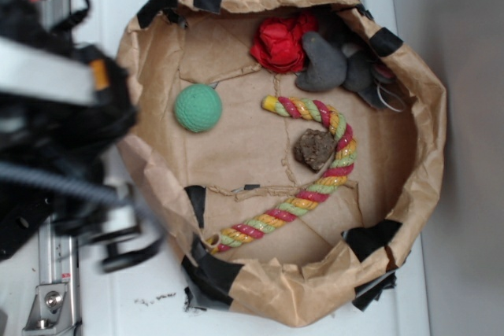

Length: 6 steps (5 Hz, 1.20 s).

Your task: Grab the rock.

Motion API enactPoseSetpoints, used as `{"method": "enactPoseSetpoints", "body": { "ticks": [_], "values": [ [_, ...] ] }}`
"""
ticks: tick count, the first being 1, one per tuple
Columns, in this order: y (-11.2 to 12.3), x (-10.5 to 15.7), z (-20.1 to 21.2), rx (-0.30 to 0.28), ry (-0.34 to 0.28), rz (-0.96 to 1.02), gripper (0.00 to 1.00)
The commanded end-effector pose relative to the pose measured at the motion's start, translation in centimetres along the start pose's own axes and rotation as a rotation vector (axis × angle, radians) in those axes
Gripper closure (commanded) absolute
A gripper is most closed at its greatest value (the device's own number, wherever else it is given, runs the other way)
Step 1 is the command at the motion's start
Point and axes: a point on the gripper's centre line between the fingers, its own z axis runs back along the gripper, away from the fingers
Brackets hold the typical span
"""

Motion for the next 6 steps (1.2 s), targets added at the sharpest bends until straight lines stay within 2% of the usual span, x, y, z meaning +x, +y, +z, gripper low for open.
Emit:
{"method": "enactPoseSetpoints", "body": {
  "ticks": [1,3,4,6],
  "values": [
    [1.2,5.7,-5.3,0.015,-0.078,0.317,0.0],
    [0.2,8.1,-10.4,0.083,-0.068,0.346,0.0],
    [-0.4,8.7,-11.1,0.087,-0.076,0.342,0.0],
    [-0.7,10.4,-10.8,0.05,-0.095,0.362,0.0]
  ]
}}
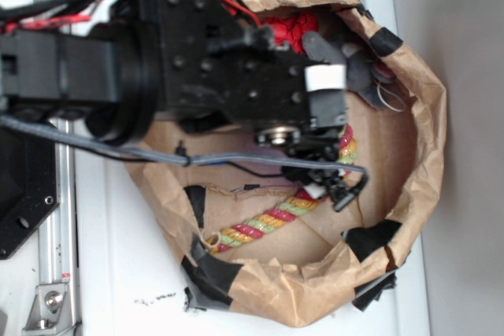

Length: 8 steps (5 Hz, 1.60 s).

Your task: Grab the rock.

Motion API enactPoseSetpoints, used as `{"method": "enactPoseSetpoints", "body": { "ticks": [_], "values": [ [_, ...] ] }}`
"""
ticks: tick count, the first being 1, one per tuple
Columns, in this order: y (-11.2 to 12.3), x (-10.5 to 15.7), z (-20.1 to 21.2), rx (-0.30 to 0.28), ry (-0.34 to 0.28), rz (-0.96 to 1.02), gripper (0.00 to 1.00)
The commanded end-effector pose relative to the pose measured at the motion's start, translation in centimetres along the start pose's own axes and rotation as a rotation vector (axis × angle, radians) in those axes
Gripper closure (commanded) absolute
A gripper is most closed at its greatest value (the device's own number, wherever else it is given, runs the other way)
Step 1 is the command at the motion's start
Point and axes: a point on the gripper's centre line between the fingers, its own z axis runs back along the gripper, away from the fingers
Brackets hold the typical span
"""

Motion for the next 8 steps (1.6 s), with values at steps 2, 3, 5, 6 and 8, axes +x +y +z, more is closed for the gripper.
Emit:
{"method": "enactPoseSetpoints", "body": {
  "ticks": [2,3,5,6,8],
  "values": [
    [-0.4,2.2,-2.3,0.002,-0.019,0.015,0.0],
    [-0.2,1.7,-3.6,0.029,-0.002,0.005,0.0],
    [1.5,0.4,-3.5,0.038,0.008,0.028,1.0],
    [1.9,-0.2,-3.5,0.055,0.006,0.009,1.0],
    [2.5,-2.8,-1.8,0.022,0.012,-0.059,1.0]
  ]
}}
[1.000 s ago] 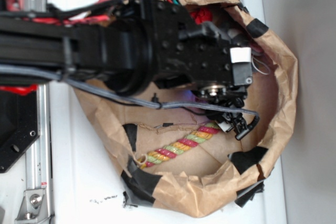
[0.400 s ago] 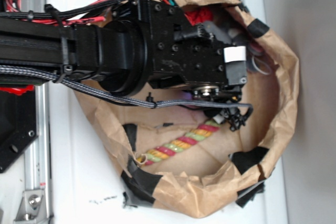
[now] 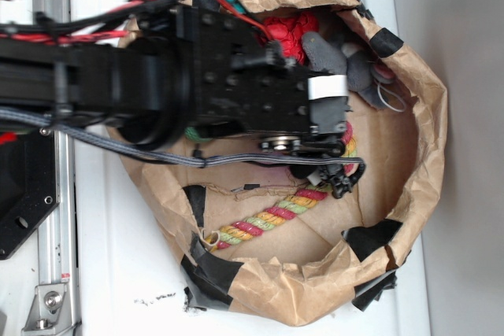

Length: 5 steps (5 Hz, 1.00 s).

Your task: Grab the rock.

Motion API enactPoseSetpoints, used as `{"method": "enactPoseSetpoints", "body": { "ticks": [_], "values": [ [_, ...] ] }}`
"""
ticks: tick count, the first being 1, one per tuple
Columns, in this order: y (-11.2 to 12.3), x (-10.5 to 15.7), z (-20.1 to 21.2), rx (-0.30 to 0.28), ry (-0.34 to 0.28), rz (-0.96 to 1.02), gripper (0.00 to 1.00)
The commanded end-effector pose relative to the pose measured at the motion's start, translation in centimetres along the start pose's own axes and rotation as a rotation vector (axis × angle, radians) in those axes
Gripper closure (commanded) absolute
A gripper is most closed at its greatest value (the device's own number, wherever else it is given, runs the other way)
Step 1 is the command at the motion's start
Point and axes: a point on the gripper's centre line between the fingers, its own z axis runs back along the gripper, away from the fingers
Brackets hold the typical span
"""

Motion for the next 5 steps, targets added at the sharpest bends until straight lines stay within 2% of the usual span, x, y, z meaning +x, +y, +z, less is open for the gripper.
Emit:
{"method": "enactPoseSetpoints", "body": {
  "ticks": [1,2,3,4,5],
  "values": [
    [0.8,-1.2,3.2,-0.046,0.065,-0.131,1.0],
    [0.8,0.0,6.0,-0.049,0.099,-0.283,1.0],
    [0.2,0.3,11.1,-0.008,0.01,-0.444,1.0],
    [-0.3,0.5,15.6,-0.01,-0.041,-0.473,1.0],
    [0.1,0.6,16.5,0.002,-0.068,-0.448,1.0]
  ]
}}
